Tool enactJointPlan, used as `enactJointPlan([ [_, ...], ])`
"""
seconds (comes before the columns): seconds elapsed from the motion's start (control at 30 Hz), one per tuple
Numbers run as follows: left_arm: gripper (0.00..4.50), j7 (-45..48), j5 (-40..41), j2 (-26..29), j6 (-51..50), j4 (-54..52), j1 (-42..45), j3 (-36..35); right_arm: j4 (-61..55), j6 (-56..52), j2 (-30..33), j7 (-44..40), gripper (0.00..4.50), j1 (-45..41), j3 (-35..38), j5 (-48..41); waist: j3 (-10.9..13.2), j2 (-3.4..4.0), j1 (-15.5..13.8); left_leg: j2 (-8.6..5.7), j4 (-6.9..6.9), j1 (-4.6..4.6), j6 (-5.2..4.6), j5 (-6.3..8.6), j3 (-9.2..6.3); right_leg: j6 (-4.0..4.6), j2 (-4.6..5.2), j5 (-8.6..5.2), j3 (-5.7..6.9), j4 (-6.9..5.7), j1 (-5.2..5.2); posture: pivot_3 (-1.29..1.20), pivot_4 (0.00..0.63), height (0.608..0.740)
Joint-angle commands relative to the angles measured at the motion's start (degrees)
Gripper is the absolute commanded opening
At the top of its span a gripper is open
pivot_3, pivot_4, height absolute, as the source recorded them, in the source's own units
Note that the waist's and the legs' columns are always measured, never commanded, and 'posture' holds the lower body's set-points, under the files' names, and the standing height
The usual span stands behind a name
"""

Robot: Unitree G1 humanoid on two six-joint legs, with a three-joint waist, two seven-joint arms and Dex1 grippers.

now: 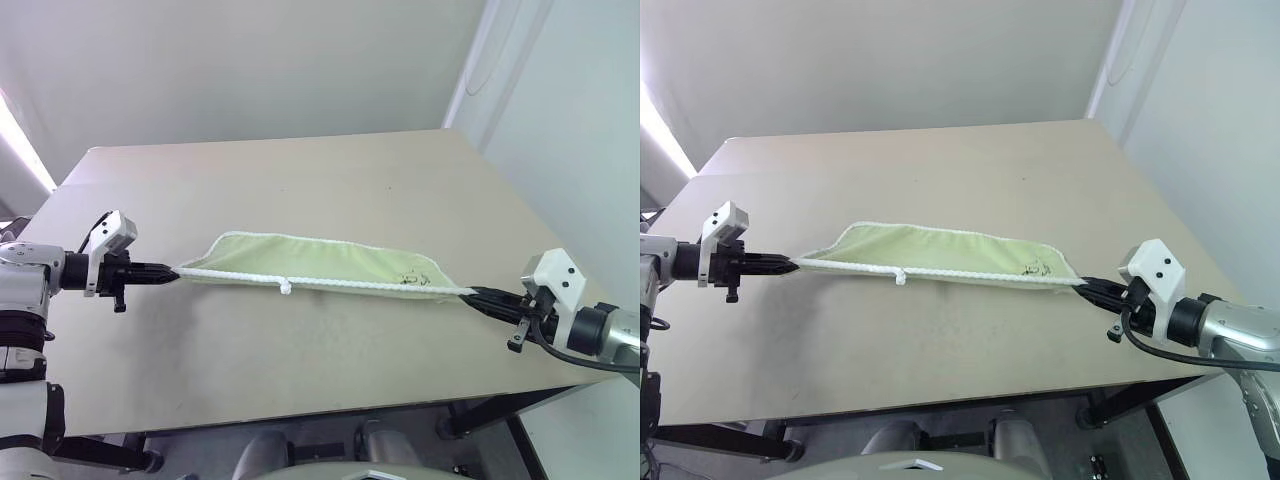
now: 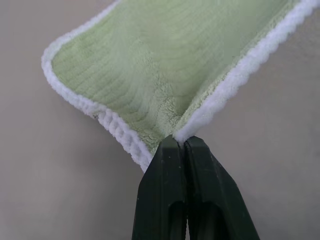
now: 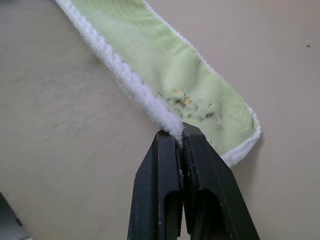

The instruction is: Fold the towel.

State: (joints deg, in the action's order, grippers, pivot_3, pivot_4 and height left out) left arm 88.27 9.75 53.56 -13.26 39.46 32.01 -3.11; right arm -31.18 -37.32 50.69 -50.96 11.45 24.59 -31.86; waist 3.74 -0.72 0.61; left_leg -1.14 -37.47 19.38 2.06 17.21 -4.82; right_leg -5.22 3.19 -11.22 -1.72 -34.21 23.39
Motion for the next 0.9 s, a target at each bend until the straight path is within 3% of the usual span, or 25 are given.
enactJointPlan([
  [0.03, 0.0, -1.0, 1.3, 2.3, -1.3, -2.9, 0.0, -1.9, -1.3, -0.2, 1.2, 0.4, 0.02, -0.3, 3.2, -0.4, 0.0, 0.0, 0.0, 0.0, 0.0, -0.01, 0.0, 0.0, 0.0, 0.0, 0.0, 0.0, 0.01, 0.0, 0.0, 0.0, 0.0, 0.74],
  [0.43, 0.0, -0.5, 4.5, 5.0, -4.3, -7.7, -5.4, -2.4, -4.3, -0.8, 1.5, -2.1, 0.02, 5.9, 5.5, -1.4, 0.0, -0.03, 0.0, 0.01, 0.08, 0.0, -0.03, 0.02, 0.02, -0.02, 0.0, -0.06, 0.01, 0.03, 0.03, 0.0, 0.0, 0.74],
  [0.5, 0.0, 2.0, 6.3, 8.2, -7.4, -13.1, -11.8, -3.6, -9.7, -0.2, 0.1, -9.1, 0.02, 17.2, 8.8, -2.8, 0.0, -0.01, 0.0, 0.01, 0.06, 0.01, -0.02, 0.02, 0.0, -0.02, 0.01, -0.07, 0.03, 0.04, 0.05, 0.0, 0.0, 0.74],
  [0.57, 0.0, 2.2, 7.7, 9.1, -9.7, -16.7, -15.1, -3.8, -12.1, 0.7, -0.7, -11.0, 0.02, 21.5, 8.9, -3.9, 0.0, 0.0, 0.0, 0.05, 0.35, -0.03, -0.21, 0.13, 0.0, 0.09, 0.02, -0.32, 0.04, 0.01, 0.01, 0.0, 0.0, 0.74],
  [0.9, 0.0, 1.1, 7.3, 6.7, -8.0, -12.1, -13.3, -2.2, -8.9, 0.5, -0.7, -7.7, 0.02, 16.6, 4.1, -3.4, -0.1, -0.14, 0.1, 0.69, 0.01, -0.04, -0.2, 0.26, 0.21, 0.09, 0.06, -0.37, 0.49, 0.29, -0.12, 0.0, 0.0, 0.74],
])
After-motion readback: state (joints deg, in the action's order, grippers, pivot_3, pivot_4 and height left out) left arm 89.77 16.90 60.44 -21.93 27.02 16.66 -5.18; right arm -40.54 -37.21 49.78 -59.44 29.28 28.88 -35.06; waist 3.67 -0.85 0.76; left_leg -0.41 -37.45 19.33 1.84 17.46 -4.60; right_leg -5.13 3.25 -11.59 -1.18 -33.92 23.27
